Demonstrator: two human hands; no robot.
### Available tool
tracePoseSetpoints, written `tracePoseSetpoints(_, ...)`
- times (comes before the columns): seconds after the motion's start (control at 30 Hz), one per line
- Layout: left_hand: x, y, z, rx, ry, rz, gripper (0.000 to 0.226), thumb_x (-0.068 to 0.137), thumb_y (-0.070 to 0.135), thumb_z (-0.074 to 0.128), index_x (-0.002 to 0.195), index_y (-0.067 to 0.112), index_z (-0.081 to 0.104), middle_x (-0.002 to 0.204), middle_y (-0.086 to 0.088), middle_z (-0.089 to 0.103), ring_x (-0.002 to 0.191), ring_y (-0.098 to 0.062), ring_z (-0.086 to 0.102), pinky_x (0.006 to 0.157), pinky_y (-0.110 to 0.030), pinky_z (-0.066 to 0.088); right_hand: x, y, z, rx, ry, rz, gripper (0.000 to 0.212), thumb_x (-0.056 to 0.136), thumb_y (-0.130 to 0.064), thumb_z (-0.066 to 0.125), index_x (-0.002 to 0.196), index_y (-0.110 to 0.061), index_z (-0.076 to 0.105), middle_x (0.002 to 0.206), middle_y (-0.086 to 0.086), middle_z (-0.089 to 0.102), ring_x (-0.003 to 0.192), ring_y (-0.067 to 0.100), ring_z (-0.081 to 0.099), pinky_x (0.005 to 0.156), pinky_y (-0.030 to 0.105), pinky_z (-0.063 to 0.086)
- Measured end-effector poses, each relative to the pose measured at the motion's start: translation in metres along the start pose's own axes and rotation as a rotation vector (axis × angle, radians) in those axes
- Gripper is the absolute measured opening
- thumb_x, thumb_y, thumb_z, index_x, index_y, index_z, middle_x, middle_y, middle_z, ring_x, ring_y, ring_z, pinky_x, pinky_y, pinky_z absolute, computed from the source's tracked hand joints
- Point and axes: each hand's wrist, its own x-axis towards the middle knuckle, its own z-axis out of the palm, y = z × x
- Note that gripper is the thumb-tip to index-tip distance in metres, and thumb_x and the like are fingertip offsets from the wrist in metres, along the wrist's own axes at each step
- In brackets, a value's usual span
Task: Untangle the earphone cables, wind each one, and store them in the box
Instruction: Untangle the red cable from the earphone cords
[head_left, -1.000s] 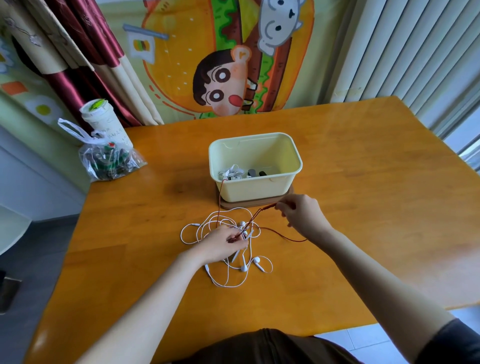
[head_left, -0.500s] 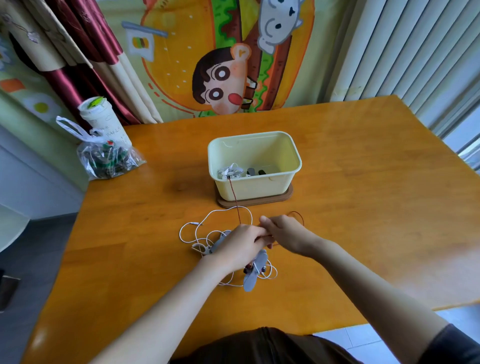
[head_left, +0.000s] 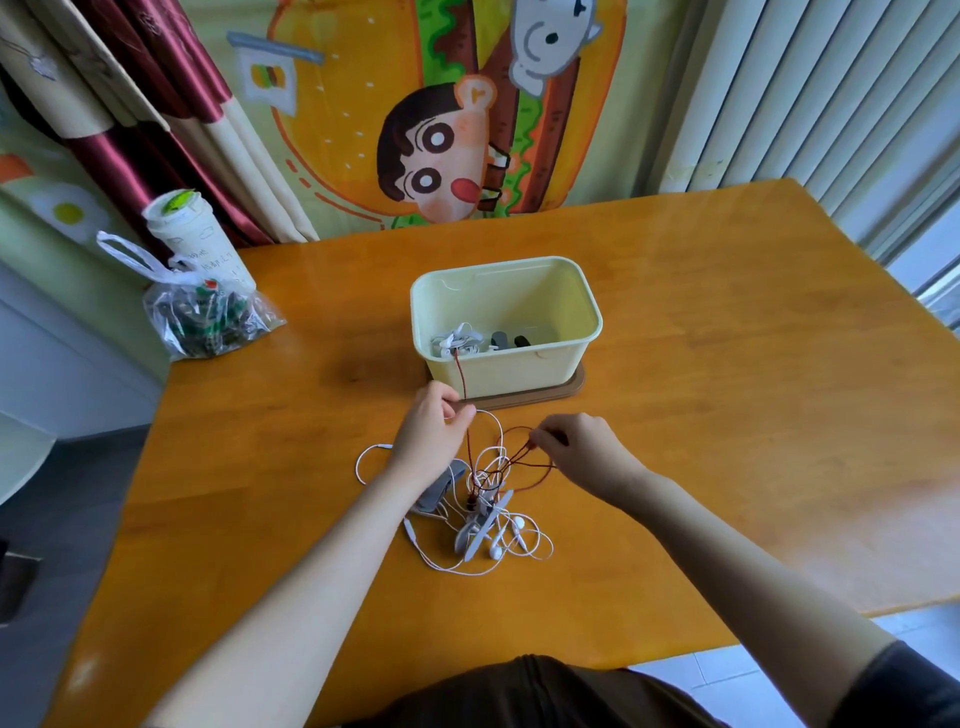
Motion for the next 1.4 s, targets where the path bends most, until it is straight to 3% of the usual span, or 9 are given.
tracePoseSetpoints(0.13, 0.031, 0.008, 0.000, -0.082, 0.028, -0.148, 0.047, 0.093, 0.033, 0.059, 0.128, 0.004, 0.049, 0.121, -0.009, 0.057, 0.109, -0.023, 0.056, 0.083, -0.026, 0.041, 0.010, -0.005, 0.002, -0.010, -0.003, 0.018, 0.028, 0.097, -0.025, 0.049, 0.091, -0.006, 0.069, 0.078, 0.009, 0.066, 0.068, 0.021, 0.058, 0.063, 0.033, 0.048)
tracePoseSetpoints(0.27, 0.043, 0.015, 0.009, -0.221, -0.018, -0.194, 0.031, 0.091, 0.019, 0.061, 0.116, 0.001, 0.060, 0.100, -0.012, 0.071, 0.097, -0.030, 0.065, 0.088, -0.040, 0.052, 0.020, -0.012, 0.005, -0.009, -0.014, 0.020, 0.030, 0.097, -0.025, 0.049, 0.091, -0.004, 0.070, 0.080, 0.009, 0.067, 0.064, 0.017, 0.055, 0.062, 0.029, 0.046)
tracePoseSetpoints(0.6, -0.013, 0.031, 0.014, -0.145, 0.001, 0.157, 0.017, 0.091, 0.010, 0.061, 0.101, 0.007, 0.074, 0.074, 0.003, 0.064, 0.058, 0.003, 0.051, 0.056, -0.002, 0.036, 0.023, -0.018, 0.008, 0.077, 0.033, -0.052, 0.027, 0.095, -0.015, 0.051, 0.122, -0.008, 0.051, 0.073, -0.014, 0.051, 0.059, 0.000, 0.046, 0.053, 0.010, 0.039)
tracePoseSetpoints(0.87, -0.025, -0.027, 0.023, -0.123, -0.146, -0.168, 0.026, 0.097, 0.019, 0.052, 0.080, 0.007, 0.066, 0.062, 0.000, 0.059, 0.052, -0.013, 0.054, 0.060, -0.029, 0.050, 0.016, -0.018, 0.009, 0.027, 0.008, -0.088, 0.022, 0.097, -0.016, 0.045, 0.102, -0.011, 0.066, 0.064, -0.010, 0.053, 0.051, 0.004, 0.046, 0.048, 0.012, 0.035)
tracePoseSetpoints(0.97, -0.026, -0.052, 0.021, 0.044, -0.206, -0.312, 0.026, 0.099, 0.016, 0.046, 0.082, 0.005, 0.062, 0.079, -0.011, 0.062, 0.075, -0.024, 0.059, 0.079, -0.040, 0.053, 0.014, -0.019, 0.007, 0.043, 0.007, -0.079, 0.021, 0.098, -0.016, 0.045, 0.103, -0.011, 0.065, 0.071, -0.007, 0.058, 0.065, 0.012, 0.058, 0.061, 0.022, 0.049)
tracePoseSetpoints(1.03, -0.028, -0.050, 0.017, 0.165, -0.136, -0.340, 0.025, 0.099, 0.019, 0.047, 0.117, 0.005, 0.056, 0.117, -0.017, 0.055, 0.112, -0.030, 0.053, 0.097, -0.040, 0.043, 0.014, -0.020, 0.006, 0.053, 0.020, -0.076, 0.021, 0.098, -0.016, 0.044, 0.105, -0.011, 0.064, 0.077, -0.003, 0.062, 0.071, 0.016, 0.061, 0.068, 0.029, 0.052)
tracePoseSetpoints(1.13, -0.030, -0.023, 0.010, 0.151, 0.084, -0.100, 0.042, 0.094, 0.012, 0.055, 0.134, 0.008, 0.042, 0.131, -0.012, 0.044, 0.120, -0.023, 0.047, 0.096, -0.030, 0.042, 0.013, -0.021, 0.004, 0.061, 0.014, -0.086, 0.020, 0.098, -0.015, 0.044, 0.107, -0.012, 0.062, 0.081, -0.002, 0.065, 0.069, 0.012, 0.060, 0.063, 0.022, 0.049)
tracePoseSetpoints(1.3, -0.032, 0.028, 0.009, -0.297, -0.278, 0.059, 0.024, 0.094, 0.011, 0.055, 0.114, 0.023, 0.054, 0.096, -0.003, 0.062, 0.096, -0.020, 0.060, 0.085, -0.031, 0.048, 0.015, -0.027, -0.004, 0.125, 0.075, -0.117, 0.015, 0.095, -0.011, 0.046, 0.101, -0.014, 0.060, 0.081, 0.000, 0.068, 0.072, 0.011, 0.062, 0.063, 0.019, 0.045)
tracePoseSetpoints(1.4, -0.033, 0.027, 0.013, -0.236, -0.271, 0.095, 0.008, 0.096, 0.013, 0.053, 0.096, 0.015, 0.061, 0.081, 0.002, 0.064, 0.085, -0.020, 0.062, 0.078, -0.028, 0.047, 0.016, -0.024, -0.021, 0.151, 0.142, -0.101, 0.015, 0.095, -0.010, 0.046, 0.101, -0.016, 0.058, 0.073, -0.003, 0.067, 0.060, -0.004, 0.056, 0.056, 0.009, 0.038)
